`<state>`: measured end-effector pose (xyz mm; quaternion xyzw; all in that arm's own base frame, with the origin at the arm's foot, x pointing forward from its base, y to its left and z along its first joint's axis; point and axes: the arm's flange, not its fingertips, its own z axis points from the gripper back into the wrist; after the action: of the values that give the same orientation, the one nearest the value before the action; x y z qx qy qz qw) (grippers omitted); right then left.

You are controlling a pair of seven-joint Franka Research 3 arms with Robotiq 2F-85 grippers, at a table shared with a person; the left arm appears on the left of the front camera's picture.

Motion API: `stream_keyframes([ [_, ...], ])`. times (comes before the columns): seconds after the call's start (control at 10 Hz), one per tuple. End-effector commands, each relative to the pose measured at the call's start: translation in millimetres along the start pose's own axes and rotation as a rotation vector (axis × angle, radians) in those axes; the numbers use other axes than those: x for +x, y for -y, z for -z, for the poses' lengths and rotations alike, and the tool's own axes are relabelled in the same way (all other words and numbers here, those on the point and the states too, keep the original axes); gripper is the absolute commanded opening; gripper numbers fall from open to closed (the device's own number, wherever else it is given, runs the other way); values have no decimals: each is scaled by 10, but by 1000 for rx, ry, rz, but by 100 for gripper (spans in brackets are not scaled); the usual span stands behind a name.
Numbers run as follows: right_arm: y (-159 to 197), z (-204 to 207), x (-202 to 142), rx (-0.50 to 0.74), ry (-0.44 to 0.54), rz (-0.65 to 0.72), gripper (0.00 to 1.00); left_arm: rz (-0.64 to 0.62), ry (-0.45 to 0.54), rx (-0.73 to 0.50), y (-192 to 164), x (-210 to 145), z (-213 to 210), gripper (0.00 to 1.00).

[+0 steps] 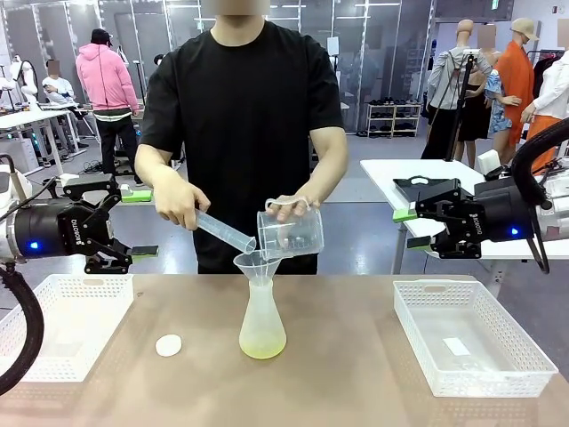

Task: Prepare the solutions needed for the experiment.
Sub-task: Once the solution is in the Big flask , pick up the Plastic Funnel and place it back into the right Organizing basket.

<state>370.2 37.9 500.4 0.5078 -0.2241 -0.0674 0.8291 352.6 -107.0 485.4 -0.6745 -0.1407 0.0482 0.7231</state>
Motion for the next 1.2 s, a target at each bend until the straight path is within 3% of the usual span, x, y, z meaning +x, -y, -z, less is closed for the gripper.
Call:
stream_keyframes([
  [0.0,-21,5,5,3,-1,8,66,-21,7,-24,25,-22,23,100],
  [0.9,-21,5,5,3,-1,8,66,-21,7,-24,25,-22,23,100],
  [1.1,-33,10,-21,-14,-29,-52,66,-21,7,-24,25,-22,23,100],
])
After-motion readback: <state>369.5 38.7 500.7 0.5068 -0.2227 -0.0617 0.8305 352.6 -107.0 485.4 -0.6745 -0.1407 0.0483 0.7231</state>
